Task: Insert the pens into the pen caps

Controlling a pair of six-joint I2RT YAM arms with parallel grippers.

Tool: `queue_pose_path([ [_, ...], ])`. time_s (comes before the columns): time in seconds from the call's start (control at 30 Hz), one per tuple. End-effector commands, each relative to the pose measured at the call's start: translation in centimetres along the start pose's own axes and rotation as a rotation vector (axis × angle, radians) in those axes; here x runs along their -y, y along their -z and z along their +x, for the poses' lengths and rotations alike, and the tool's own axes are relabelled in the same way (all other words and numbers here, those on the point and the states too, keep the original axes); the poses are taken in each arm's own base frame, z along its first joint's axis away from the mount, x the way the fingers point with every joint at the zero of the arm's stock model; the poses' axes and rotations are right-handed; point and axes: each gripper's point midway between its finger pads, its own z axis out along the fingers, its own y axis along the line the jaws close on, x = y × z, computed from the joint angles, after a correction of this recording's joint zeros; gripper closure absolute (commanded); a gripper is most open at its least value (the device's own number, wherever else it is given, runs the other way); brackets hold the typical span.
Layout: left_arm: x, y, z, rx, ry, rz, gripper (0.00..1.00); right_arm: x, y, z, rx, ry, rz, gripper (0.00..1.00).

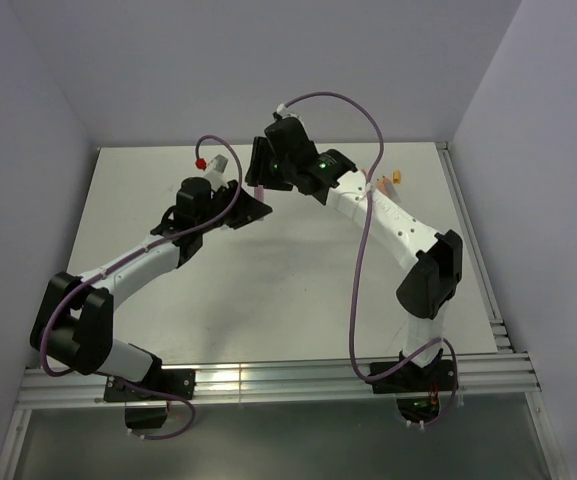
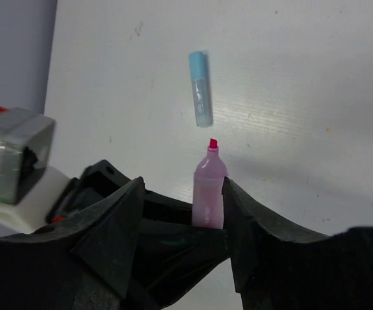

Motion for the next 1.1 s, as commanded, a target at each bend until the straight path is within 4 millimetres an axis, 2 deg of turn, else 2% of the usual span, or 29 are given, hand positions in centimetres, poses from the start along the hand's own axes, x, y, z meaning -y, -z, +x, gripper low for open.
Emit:
queue_pose_path([
  [0.0,2.0,0.7,-1.5,0.034,-0.053,0.028,1.0,-0.7,1.8,-3.5,0.092,0.012,-0.005,0.39],
  [0.13,1.9,1.0,-0.8,-0.001,-0.056,0.028,1.0,0.7,2.3,-5.1,0.128,0.005,0.021,0.37],
  [0.23,2.3,1.5,-0.4,-0.02,-0.065,0.042,1.0,3.1,2.0,-6.4,0.136,-0.005,0.056,0.37],
  [0.27,2.7,1.9,-0.5,-0.02,-0.069,0.051,1.0,5.0,1.6,-7.0,0.138,-0.018,0.082,0.37],
  [0.37,3.2,2.5,0.0,-0.05,-0.084,0.069,1.0,8.2,-0.1,-7.6,0.116,-0.024,0.118,0.41],
  [0.4,3.5,2.8,0.1,-0.056,-0.089,0.077,1.0,10.4,-0.4,-8.5,0.123,-0.02,0.158,0.41],
  [0.43,3.7,3.0,0.2,-0.067,-0.093,0.076,1.0,12.3,-1.9,-7.9,0.094,-0.014,0.215,0.41],
  [0.47,3.8,3.2,0.3,-0.072,-0.104,0.08,1.0,13.0,-2.2,-8.9,0.105,-0.007,0.234,0.41],
  [0.5,4.3,3.6,0.0,-0.065,-0.11,0.092,1.0,14.6,-2.7,-9.3,0.096,0.003,0.272,0.41],
  [0.53,4.6,3.8,-0.1,-0.061,-0.113,0.095,1.0,16.6,-4.6,-7.9,0.037,0.01,0.325,0.41],
  [0.57,4.8,4.1,-0.1,-0.064,-0.123,0.095,1.0,17.0,-4.8,-8.8,0.049,0.012,0.331,0.42],
  [0.63,5.4,4.5,-0.4,-0.066,-0.136,0.106,1.0,19.1,-6.1,-8.6,0.022,0.026,0.37,0.44],
  [0.67,5.7,4.8,-0.4,-0.071,-0.148,0.111,1.0,20.2,-7.4,-8.2,0.007,0.031,0.393,0.44],
  [0.77,6.4,5.3,-0.5,-0.073,-0.171,0.124,1.0,22.5,-9.1,-7.6,-0.017,0.052,0.434,0.44],
  [0.87,6.8,5.8,-0.9,-0.061,-0.197,0.133,1.0,24.2,-9.9,-7.5,-0.032,0.053,0.455,0.44],
  [0.93,6.5,6.0,-0.2,-0.088,-0.192,0.128,1.0,25.4,-10.8,-6.3,-0.078,0.069,0.478,0.44],
  [0.97,6.5,6.1,0.0,-0.095,-0.193,0.13,1.0,25.5,-10.9,-6.6,-0.074,0.076,0.485,0.44],
  [1.07,6.5,6.2,0.1,-0.101,-0.194,0.14,1.0,27.1,-11.7,-5.5,-0.105,0.098,0.531,0.44],
])
